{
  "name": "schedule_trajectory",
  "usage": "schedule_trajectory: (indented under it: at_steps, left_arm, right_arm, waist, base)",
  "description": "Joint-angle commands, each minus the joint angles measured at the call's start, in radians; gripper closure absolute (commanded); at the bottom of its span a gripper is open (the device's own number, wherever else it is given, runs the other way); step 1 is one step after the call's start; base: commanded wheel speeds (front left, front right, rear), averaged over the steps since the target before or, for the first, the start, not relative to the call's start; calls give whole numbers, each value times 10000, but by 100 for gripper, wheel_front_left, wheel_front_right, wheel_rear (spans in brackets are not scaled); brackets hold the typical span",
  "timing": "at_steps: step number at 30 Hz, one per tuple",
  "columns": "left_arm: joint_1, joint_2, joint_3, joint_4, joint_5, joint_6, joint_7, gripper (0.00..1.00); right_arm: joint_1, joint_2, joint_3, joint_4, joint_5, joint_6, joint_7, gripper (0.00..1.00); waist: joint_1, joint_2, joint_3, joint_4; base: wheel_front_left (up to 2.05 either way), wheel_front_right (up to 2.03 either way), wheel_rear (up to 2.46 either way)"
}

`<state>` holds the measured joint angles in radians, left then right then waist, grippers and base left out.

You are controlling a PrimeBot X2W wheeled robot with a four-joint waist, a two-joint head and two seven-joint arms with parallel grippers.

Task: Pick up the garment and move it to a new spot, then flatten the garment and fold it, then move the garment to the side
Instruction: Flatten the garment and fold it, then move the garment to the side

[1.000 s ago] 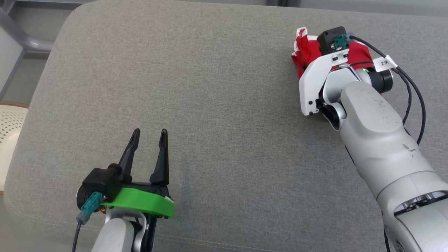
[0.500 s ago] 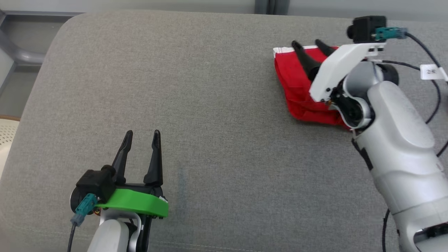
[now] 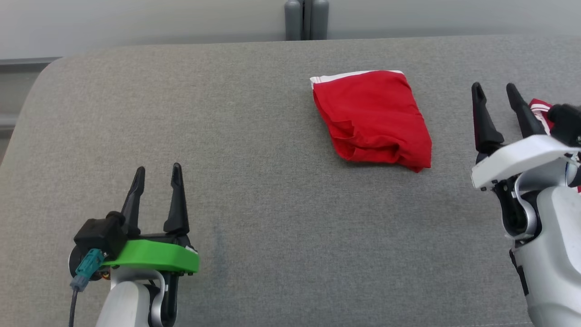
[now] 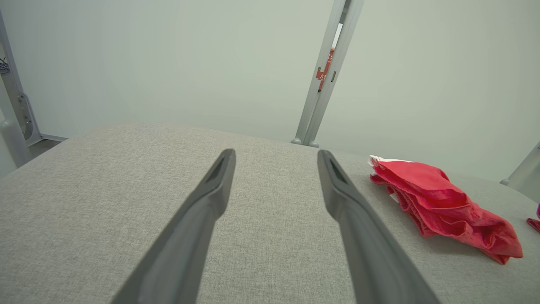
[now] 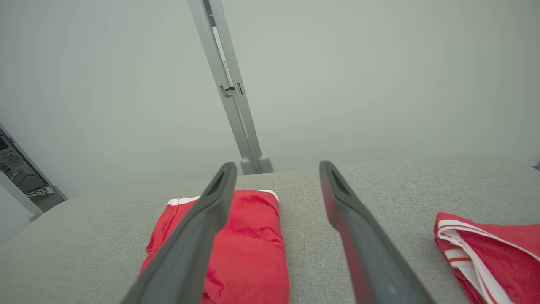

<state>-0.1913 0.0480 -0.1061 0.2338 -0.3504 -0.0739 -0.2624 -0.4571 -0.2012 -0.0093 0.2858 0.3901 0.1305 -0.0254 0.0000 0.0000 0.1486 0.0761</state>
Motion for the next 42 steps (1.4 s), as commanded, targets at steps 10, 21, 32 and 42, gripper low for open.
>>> schedule_trajectory:
  at_steps: [10,21,32,42]
  left_arm:
    - [91,50,424,365,342,5,-27,0]
    - [756,48,749,465,235,-123,-27,0]
    - [856,48,696,477,363,-205,-27,0]
    - [751,48,653,427,413,-231,-27,0]
  right_arm:
    - [1682,-188,427,335,-977,3,-1009,0]
    - [1932,222,897,982,-1117,3,-1694,0]
    - [1880,255,913,1247,-880,3,-1581,0]
    - [1701,405,736,1291,-930,3,-1377,0]
  waist:
    - [0,0,-738,-889]
    - [0,0,-971,-1188]
    - [0,0,-993,-1033]
    - [0,0,-834,-950]
  base:
    - [0,0,0]
    - [0,0,0]
    - [0,0,0]
    - [0,0,0]
